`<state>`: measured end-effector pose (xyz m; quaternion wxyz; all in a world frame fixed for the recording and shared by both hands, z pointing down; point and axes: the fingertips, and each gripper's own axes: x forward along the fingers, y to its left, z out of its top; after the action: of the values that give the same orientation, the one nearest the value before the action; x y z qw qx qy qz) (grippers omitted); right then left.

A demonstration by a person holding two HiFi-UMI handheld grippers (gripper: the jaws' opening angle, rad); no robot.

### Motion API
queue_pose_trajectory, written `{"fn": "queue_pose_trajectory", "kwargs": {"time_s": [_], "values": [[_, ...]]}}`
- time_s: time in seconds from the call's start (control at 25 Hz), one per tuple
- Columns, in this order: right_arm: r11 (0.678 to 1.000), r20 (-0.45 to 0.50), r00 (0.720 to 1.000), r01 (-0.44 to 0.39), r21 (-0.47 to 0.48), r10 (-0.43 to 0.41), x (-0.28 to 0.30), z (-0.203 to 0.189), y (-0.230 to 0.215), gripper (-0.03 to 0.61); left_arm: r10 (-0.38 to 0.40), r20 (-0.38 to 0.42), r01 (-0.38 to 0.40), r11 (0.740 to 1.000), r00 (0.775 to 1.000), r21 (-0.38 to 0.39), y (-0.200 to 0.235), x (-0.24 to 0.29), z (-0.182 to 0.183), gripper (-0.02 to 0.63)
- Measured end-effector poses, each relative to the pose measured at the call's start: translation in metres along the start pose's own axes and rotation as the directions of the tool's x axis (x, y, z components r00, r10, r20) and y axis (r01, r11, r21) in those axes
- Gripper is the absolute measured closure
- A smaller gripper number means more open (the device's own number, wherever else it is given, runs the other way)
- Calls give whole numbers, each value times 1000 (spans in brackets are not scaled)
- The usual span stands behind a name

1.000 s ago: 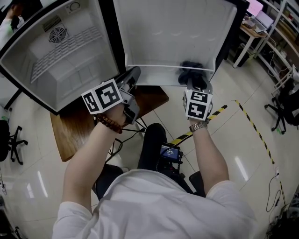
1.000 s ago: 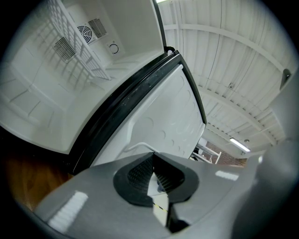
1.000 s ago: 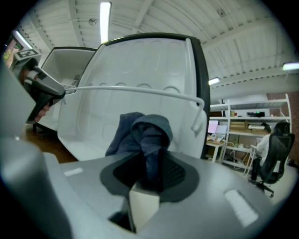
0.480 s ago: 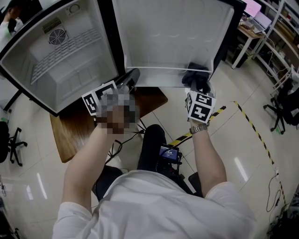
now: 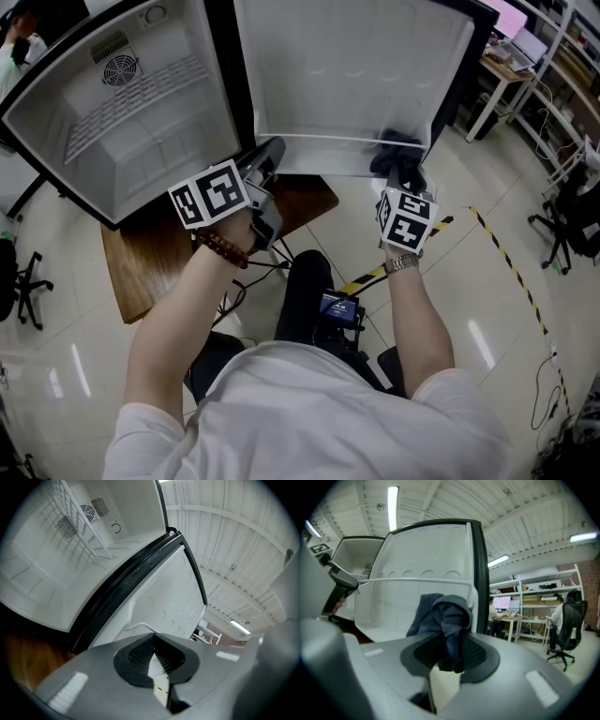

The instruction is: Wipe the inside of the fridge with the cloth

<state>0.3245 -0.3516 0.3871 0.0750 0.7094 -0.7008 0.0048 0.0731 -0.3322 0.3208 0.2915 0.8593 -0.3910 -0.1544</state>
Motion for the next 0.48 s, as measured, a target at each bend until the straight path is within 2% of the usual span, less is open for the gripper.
{"fn": "queue_pose_trajectory", "kwargs": {"time_s": [0.28, 0.48], "values": [[1000, 2, 1000, -9, -8, 9, -15, -4, -3, 476, -4, 2, 4, 1000, 1000, -5, 0, -1, 0, 609], [997, 24, 996, -80, -19, 80, -27, 3, 14, 476, -11, -8, 11, 1000, 1000, -6, -1, 0, -4, 609]]}}
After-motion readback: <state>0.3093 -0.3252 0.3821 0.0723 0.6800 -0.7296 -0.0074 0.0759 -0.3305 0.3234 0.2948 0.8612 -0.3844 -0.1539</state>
